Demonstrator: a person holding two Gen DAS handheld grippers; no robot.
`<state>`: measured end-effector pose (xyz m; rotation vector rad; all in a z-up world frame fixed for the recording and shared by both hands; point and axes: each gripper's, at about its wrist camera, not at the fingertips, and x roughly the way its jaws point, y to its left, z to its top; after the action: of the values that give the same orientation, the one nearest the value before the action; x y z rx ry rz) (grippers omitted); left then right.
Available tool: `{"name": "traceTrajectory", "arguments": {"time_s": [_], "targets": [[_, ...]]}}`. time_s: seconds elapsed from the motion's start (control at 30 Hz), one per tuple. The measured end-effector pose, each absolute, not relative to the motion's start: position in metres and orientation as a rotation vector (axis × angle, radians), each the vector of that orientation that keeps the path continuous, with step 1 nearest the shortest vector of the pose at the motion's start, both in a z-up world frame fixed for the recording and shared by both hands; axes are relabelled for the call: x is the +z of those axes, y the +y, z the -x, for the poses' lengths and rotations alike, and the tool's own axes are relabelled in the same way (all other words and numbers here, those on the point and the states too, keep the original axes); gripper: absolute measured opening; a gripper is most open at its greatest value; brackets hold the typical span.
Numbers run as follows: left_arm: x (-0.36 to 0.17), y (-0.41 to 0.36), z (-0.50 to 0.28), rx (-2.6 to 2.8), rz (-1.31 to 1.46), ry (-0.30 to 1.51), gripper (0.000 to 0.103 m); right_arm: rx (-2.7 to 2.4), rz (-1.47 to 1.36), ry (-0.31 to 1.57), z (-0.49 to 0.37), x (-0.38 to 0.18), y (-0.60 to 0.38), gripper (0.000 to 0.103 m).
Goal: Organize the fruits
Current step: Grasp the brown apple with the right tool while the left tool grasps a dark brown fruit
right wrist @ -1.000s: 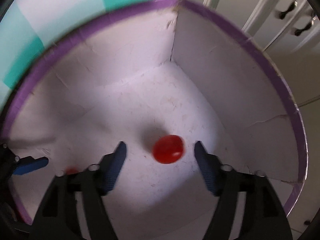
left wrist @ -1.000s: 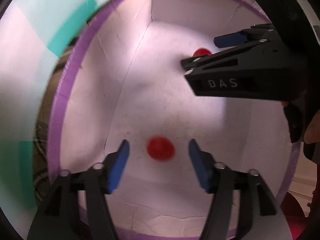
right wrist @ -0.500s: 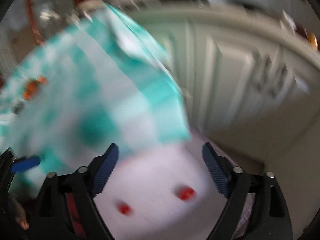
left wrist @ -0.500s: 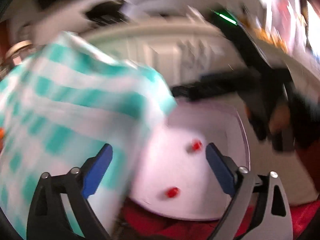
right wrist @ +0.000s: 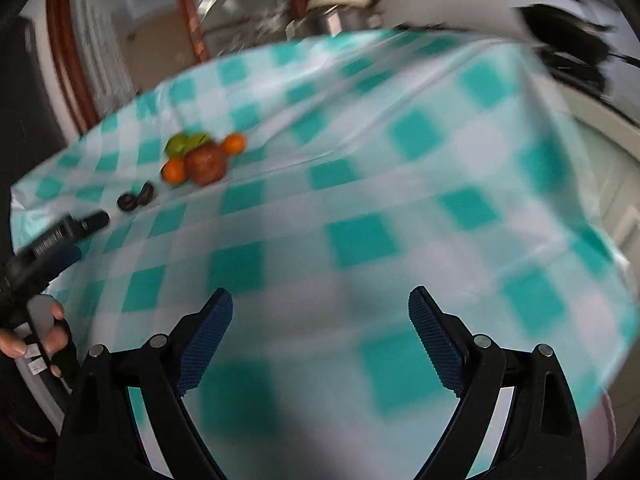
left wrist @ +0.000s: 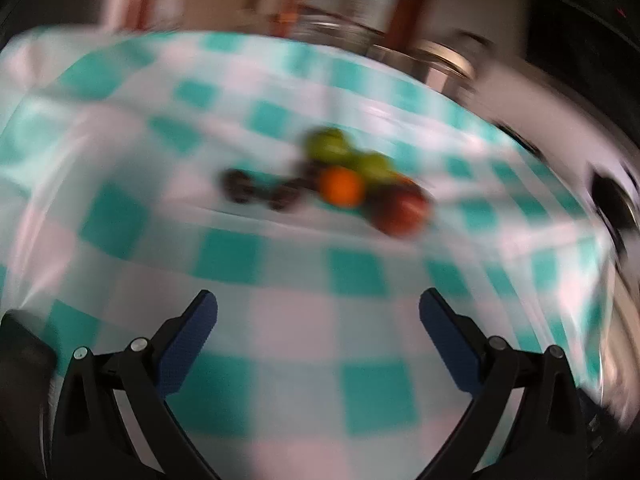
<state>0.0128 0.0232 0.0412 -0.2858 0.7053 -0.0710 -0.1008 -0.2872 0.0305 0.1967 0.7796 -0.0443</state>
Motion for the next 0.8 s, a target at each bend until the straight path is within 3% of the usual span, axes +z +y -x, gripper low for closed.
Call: {"name": "traceTrajectory", "arguments": {"time_s": [0.33, 0.6, 0.67, 0.7, 0.8], "targets": [[0.017, 0.084, -0.024, 0.11, 0.476, 0.758, 0.101, 0.044, -0.106, 0.878, -0.087, 0.014, -0.192, 0.087], [0.012, 0.089, -0.02, 0.129, 0.49, 0.796, 0.101, 0.017, -0.011, 0.953, -0.16, 0.001, -0.161, 0.086], [0.012, 0.087, -0.022, 0.122, 0.474, 0.805, 0.101, 0.026, 0.004, 0.965, -0.167, -0.001, -0.159, 0.078], [0.012, 0.087, -0.024, 0.117, 0.463, 0.811, 0.101, 0.056, -0.008, 0.952, -0.167, 0.001, -0.159, 0.066], [0.012, 0.083, -0.037, 0.098, 0.42, 0.833, 0.101, 0.094, -0.051, 0.925, -0.158, 0.003, -0.163, 0.064]]}}
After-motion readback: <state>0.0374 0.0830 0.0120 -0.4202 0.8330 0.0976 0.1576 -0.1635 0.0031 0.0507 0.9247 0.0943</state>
